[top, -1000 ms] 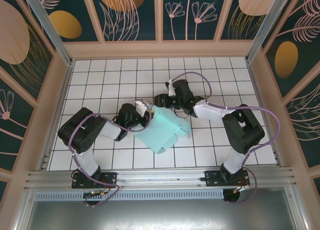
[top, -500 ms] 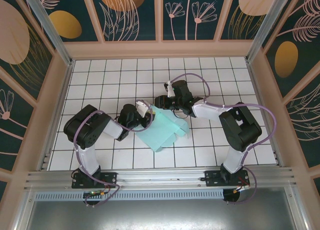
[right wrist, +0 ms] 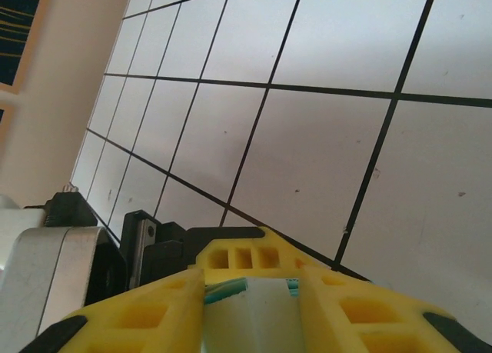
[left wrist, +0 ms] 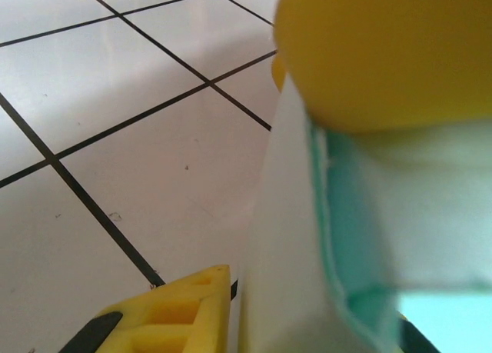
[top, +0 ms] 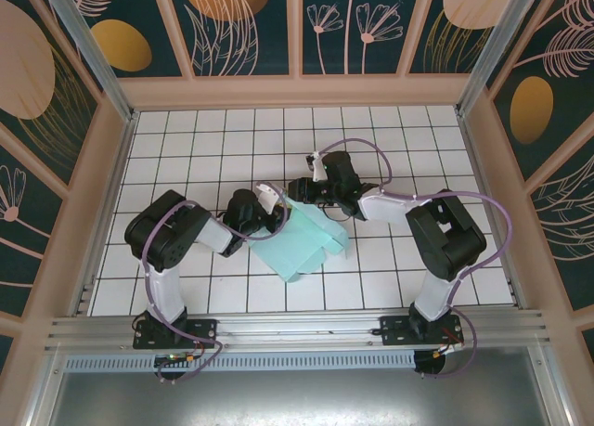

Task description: Fold the paper box

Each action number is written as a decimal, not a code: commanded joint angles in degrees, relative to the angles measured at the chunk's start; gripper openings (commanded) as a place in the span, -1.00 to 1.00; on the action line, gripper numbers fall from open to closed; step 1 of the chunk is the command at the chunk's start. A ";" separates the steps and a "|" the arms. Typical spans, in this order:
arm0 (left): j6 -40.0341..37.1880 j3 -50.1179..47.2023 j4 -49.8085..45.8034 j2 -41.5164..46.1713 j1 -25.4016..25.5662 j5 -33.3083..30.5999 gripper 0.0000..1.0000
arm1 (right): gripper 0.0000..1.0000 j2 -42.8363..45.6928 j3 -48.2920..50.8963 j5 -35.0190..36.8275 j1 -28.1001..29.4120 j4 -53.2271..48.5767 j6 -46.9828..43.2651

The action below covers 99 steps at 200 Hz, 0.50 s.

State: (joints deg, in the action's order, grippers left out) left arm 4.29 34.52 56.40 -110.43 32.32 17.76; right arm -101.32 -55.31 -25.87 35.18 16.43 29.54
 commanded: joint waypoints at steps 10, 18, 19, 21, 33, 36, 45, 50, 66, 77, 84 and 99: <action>1.79 2.08 3.82 -1.60 0.02 0.35 -0.60 | -0.28 -1.84 2.65 -2.05 0.31 -2.85 2.09; 1.77 2.34 3.82 -1.93 0.07 0.28 -0.59 | -0.28 -1.84 2.90 -2.10 0.31 -2.55 2.27; 1.77 2.37 3.86 -1.91 0.09 0.27 -0.59 | -0.27 -1.85 2.87 -2.09 0.32 -2.54 2.32; 1.79 2.45 3.84 -1.96 0.07 0.26 -0.60 | -0.27 -1.93 2.91 -2.15 0.33 -2.54 2.35; 1.77 2.65 3.76 -2.25 0.12 0.09 -0.61 | -0.27 -1.95 3.08 -2.42 0.33 -2.21 2.67; 1.69 2.64 3.72 -2.37 0.12 0.01 -0.63 | -0.27 -1.90 3.05 -2.50 0.33 -2.19 2.71; 1.68 2.73 3.58 -2.55 0.07 -0.34 -0.73 | -0.27 -1.84 3.11 -2.61 0.32 -2.10 2.80; 1.60 2.74 3.63 -2.59 0.11 -0.51 -0.80 | -0.27 -1.80 3.17 -2.61 0.30 -2.04 2.89; 1.68 2.59 3.66 -2.76 0.06 -0.62 -1.00 | -0.27 -1.81 3.20 -2.74 0.26 -1.91 3.00; 1.76 2.52 3.68 -2.85 0.11 -0.68 -1.00 | -0.27 -1.74 3.28 -2.70 0.26 -1.88 3.07; 1.77 2.48 3.63 -2.79 0.11 -0.83 -1.00 | -0.27 -1.78 3.33 -2.70 0.27 -1.78 3.15; 1.80 2.19 3.88 -2.71 0.09 -1.11 -1.00 | -0.27 -1.67 3.37 -2.81 0.33 -1.58 3.24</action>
State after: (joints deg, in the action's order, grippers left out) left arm 4.95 35.59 58.06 -111.92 32.60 18.55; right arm -101.32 -53.93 -26.63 34.83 19.14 32.12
